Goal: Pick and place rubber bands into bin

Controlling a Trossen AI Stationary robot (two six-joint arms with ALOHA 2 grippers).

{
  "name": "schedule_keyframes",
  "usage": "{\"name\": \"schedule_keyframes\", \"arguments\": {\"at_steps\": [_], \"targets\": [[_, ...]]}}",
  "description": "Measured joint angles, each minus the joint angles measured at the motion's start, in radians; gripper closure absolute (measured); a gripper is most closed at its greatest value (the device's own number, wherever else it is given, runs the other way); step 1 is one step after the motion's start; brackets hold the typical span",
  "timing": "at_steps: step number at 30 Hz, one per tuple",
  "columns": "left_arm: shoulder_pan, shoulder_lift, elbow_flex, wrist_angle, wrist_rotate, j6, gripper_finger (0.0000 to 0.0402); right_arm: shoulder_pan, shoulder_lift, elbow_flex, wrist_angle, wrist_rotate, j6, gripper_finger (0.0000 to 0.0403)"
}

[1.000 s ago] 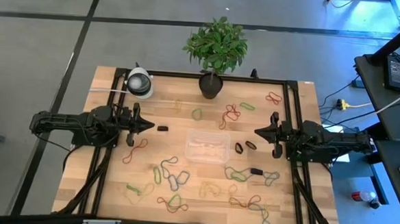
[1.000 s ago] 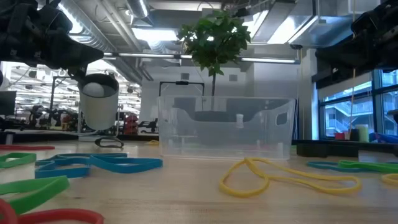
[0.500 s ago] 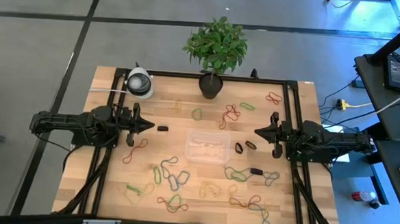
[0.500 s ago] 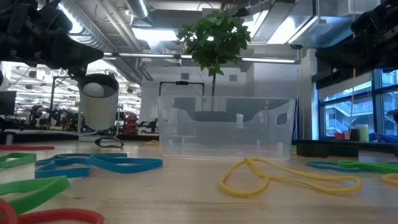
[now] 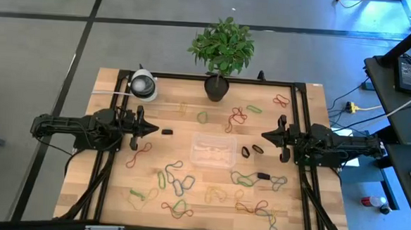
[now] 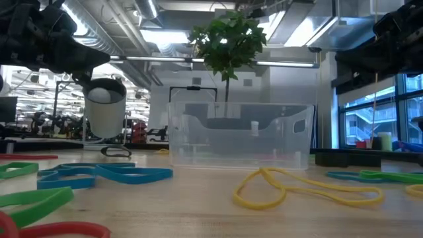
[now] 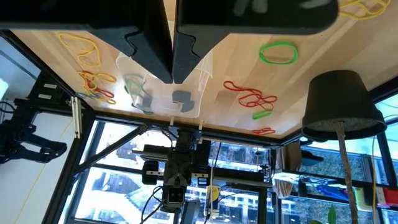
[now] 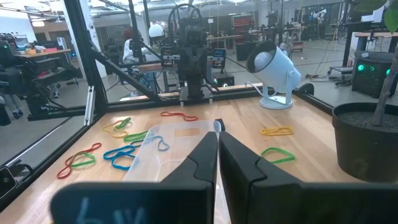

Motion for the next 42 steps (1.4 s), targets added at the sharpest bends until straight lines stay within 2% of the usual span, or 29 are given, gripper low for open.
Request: {"name": "schedule_keyframes", "arguments": {"at_steps": [21, 26, 33, 37, 42], "targets": [[0.000, 0.000, 0.000, 0.000, 0.000, 0.000, 0.0396, 0.000, 0.000, 0.000, 0.000, 0.000, 0.001, 0.0382], [0.001, 0.000, 0.000, 0.005, -0.072, 0.034, 0.0395, 0.000, 0.000, 0.000, 0.000, 0.000, 0.001, 0.0382], [0.001, 0.000, 0.000, 0.009, -0.078, 0.020, 0.0395, 0.000, 0.000, 0.000, 0.000, 0.000, 0.000, 0.0382], [0.001, 0.000, 0.000, 0.014, -0.129, 0.061, 0.0395, 0.000, 0.000, 0.000, 0.000, 0.000, 0.002, 0.0382], [0.001, 0.000, 0.000, 0.035, -0.159, 0.021, 0.0395, 0.000, 0.000, 0.000, 0.000, 0.000, 0.002, 0.0382]]}}
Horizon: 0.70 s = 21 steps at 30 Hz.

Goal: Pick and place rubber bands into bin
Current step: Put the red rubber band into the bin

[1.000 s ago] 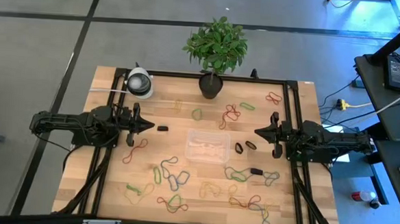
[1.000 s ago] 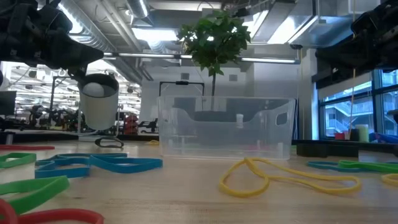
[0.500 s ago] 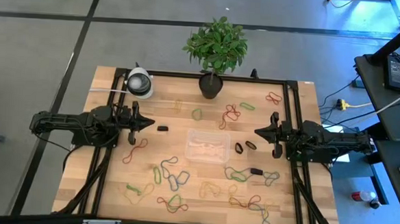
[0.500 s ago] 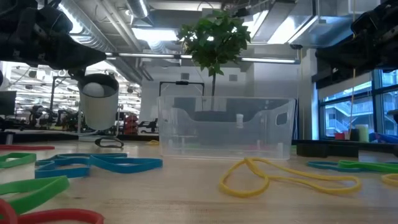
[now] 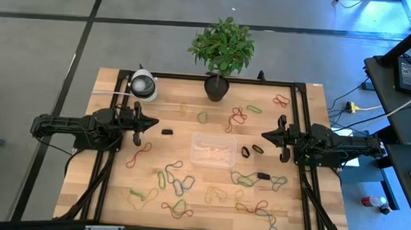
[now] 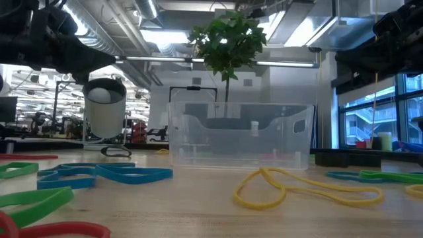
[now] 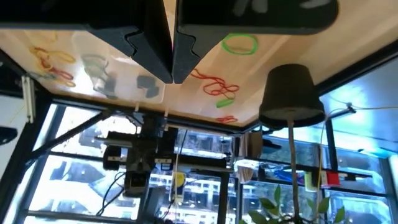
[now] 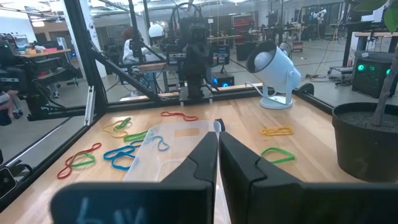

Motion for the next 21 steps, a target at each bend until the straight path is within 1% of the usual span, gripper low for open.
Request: {"name": "schedule_keyframes", "arguments": {"at_steps": [3, 9, 15, 18, 21], "targets": [[0.000, 0.000, 0.000, 0.033, 0.002, -0.042, 0.0396, 0.000, 0.000, 0.000, 0.000, 0.000, -0.001, 0.0382], [0.000, 0.000, 0.000, 0.207, 0.039, -0.165, 0.0396, 0.000, 0.000, 0.000, 0.000, 0.000, -0.001, 0.0382], [0.000, 0.000, 0.000, 0.343, 0.048, -0.173, 0.0396, 0.000, 0.000, 0.000, 0.000, 0.000, -0.001, 0.0382], [0.000, 0.007, 0.021, 0.340, 0.054, -0.172, 0.0399, 0.000, 0.000, 0.000, 0.000, 0.000, -0.001, 0.0382], [-0.006, 0.062, 0.095, 0.288, 0.078, -0.151, 0.0400, 0.000, 0.000, 0.000, 0.000, 0.000, 0.000, 0.0382]]}}
